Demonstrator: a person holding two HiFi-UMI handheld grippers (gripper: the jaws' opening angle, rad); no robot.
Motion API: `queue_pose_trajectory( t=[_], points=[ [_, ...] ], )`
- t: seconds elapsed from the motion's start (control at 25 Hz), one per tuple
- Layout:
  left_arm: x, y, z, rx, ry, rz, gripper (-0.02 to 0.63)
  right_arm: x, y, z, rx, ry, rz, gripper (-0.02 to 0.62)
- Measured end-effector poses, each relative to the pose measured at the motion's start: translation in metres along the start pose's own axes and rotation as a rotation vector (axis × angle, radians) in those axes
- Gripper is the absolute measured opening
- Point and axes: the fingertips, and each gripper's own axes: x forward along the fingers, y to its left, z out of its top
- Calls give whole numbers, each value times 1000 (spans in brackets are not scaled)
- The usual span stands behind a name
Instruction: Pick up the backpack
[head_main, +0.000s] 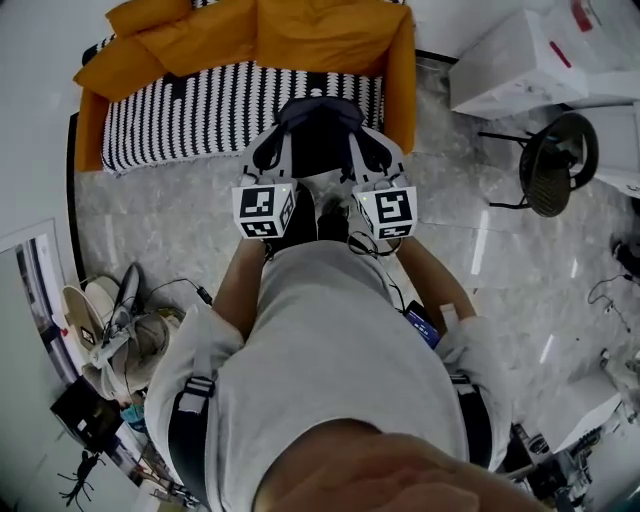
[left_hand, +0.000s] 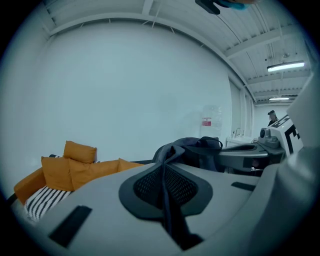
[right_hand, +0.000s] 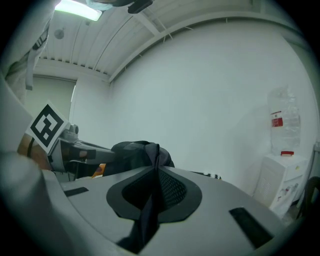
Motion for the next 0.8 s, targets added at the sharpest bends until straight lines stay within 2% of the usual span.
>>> queue_pose_trajectory(
  t=[0.28,0.8],
  points=[
    [-9,5,12,16,-43,18,28,-2,14,17,-26,-29,25,52],
    [-11,11,23,28,-54,-11,28,0,19,28,-16,-38,5,52]
  ],
)
